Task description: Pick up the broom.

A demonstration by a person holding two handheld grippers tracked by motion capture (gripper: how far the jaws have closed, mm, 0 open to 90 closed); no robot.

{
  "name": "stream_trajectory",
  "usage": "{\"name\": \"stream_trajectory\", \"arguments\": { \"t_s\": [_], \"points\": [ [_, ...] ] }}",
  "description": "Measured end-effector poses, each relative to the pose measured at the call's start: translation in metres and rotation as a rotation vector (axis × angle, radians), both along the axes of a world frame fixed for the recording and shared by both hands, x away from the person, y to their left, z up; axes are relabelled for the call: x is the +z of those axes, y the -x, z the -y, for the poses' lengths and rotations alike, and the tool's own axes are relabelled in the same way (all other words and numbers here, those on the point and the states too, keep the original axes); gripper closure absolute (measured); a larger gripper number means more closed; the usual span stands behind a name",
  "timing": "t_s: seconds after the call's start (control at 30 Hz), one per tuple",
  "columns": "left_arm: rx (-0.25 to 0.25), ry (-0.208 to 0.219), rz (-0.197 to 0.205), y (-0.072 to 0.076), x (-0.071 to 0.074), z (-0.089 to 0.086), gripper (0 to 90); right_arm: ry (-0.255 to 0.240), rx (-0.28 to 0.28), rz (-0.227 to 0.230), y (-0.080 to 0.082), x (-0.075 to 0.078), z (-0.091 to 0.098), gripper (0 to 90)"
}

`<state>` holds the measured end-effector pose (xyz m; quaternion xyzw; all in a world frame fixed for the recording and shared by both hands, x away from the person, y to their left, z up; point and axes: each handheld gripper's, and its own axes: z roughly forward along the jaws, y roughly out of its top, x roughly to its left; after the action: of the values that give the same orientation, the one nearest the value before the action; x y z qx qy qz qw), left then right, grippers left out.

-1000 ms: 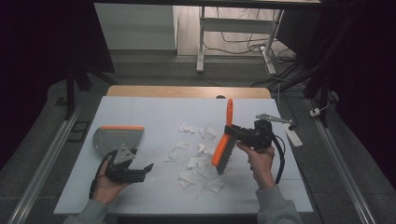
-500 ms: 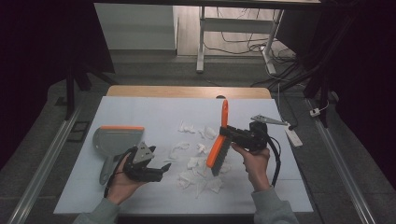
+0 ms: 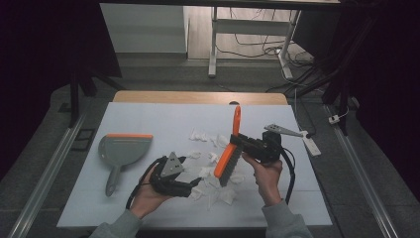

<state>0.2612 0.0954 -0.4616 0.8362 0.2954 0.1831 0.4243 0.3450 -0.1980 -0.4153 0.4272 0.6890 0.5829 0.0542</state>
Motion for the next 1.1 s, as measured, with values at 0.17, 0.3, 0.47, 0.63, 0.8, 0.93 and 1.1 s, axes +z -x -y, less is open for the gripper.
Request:
{"name": "stream_trajectory", "arguments": {
  "t_s": [0.17, 0.3, 0.47, 0.63, 0.8, 0.93, 1.1],
  "points": [
    [-0.046, 0.01, 0.023, 0.001, 0.011, 0.018, 19.2, 0.005, -0.019, 0.007, 0.003, -0.001, 0.002, 70.9],
    [-0.066, 0.037, 0.018, -0.002, 0.01, 0.031, 19.4, -0.005, -0.043, 0.006, 0.004, -0.002, 0.002, 70.9],
    [-0.073, 0.051, 0.038, -0.004, 0.004, 0.041, 21.7, -0.021, -0.05, 0.005, 0.005, -0.007, -0.005, 70.9],
    [-0.057, 0.062, 0.038, -0.007, -0.007, 0.049, 25.1, -0.02, -0.045, 0.005, 0.006, -0.01, -0.014, 70.9],
    [-0.037, 0.084, 0.043, -0.009, -0.016, 0.054, 32.5, -0.037, -0.06, -0.008, 0.007, -0.016, -0.017, 70.9],
    [-0.018, 0.112, 0.037, -0.011, -0.026, 0.057, 39.1, -0.057, -0.073, -0.02, 0.008, -0.019, -0.018, 70.8],
    [-0.007, 0.148, 0.025, -0.014, -0.033, 0.057, 57.3, -0.087, -0.078, -0.038, 0.009, -0.023, -0.02, 70.8]
  ]
}}
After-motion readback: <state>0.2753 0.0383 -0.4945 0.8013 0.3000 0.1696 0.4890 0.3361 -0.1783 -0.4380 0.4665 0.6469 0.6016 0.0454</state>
